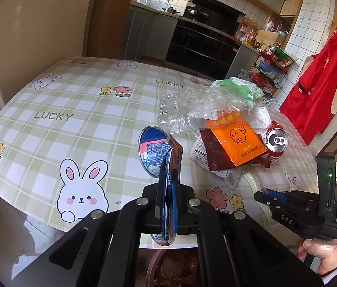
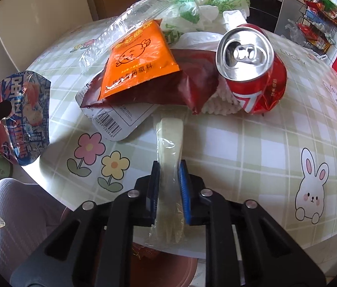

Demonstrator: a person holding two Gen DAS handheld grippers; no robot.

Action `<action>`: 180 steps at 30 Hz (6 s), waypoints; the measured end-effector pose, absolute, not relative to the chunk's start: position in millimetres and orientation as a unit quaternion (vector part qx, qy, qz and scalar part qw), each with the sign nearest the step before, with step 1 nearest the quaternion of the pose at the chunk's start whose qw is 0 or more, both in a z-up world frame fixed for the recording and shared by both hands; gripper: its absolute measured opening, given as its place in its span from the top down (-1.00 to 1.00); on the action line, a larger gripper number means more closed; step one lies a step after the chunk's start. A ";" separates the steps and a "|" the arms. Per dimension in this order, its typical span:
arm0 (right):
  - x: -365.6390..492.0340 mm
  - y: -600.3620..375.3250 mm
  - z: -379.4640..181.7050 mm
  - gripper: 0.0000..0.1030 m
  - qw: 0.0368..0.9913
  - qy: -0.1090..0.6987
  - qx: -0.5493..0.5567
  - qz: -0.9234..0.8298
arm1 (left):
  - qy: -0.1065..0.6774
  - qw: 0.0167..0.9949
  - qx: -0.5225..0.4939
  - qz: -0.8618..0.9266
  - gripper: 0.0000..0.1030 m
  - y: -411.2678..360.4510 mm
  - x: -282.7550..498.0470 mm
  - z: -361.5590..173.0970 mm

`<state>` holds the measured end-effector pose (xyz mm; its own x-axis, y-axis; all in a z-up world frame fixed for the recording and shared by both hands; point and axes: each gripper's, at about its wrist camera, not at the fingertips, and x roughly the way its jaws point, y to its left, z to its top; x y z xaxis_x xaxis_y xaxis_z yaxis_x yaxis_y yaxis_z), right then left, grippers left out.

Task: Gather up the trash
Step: 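Grasp the wrapped white plastic utensil with the right gripper while the left holds the blue bag, then carry the wrapped utensil with the right gripper over the bucket, then open the right gripper to drop the utensil into the bucket, then open the left gripper to drop the blue snack bag into the bucket, then grasp the clear plastic bottle with the left gripper while the right reaches the red can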

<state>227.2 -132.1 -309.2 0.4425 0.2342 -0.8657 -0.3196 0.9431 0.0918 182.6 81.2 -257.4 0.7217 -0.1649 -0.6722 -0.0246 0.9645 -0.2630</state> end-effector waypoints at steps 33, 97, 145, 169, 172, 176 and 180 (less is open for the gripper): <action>100.4 -195.3 -158.6 0.64 0.916 0.352 0.026 0.192 | 0.309 0.938 -0.103 -0.119 0.91 28.1 64.4 -158.5; 89.8 -195.0 -153.8 -0.47 0.920 0.348 0.038 0.178 | 0.339 0.925 -0.078 -0.155 0.90 6.9 64.3 -175.7; 164.1 -223.2 -194.8 -0.89 0.920 0.378 0.030 0.095 | 0.274 0.956 0.094 -0.046 -0.89 10.5 145.9 -192.4; 270.1 -246.9 -226.1 -0.89 0.907 0.403 0.085 0.091 | 0.270 0.923 0.252 -0.105 -0.67 -78.6 309.4 -261.8; 273.8 -248.0 -230.3 -0.89 0.902 0.411 0.093 0.093 | 0.271 0.922 0.254 -0.107 -0.67 -82.4 315.5 -265.3; 274.7 -251.9 -234.9 -0.89 0.899 0.414 0.103 0.102 | 0.267 0.919 0.266 -0.111 -0.67 -89.7 321.5 -268.9; 276.0 -251.3 -238.9 -0.89 0.895 0.420 0.103 0.109 | 0.273 0.920 0.256 -0.115 0.03 -87.2 328.3 -264.7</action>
<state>276.0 -251.3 -238.9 0.6241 0.2813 -0.7289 -0.1078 0.9550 0.2762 328.3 -87.2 -264.7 0.8243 -0.0724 -0.5616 0.3519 0.8425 0.4079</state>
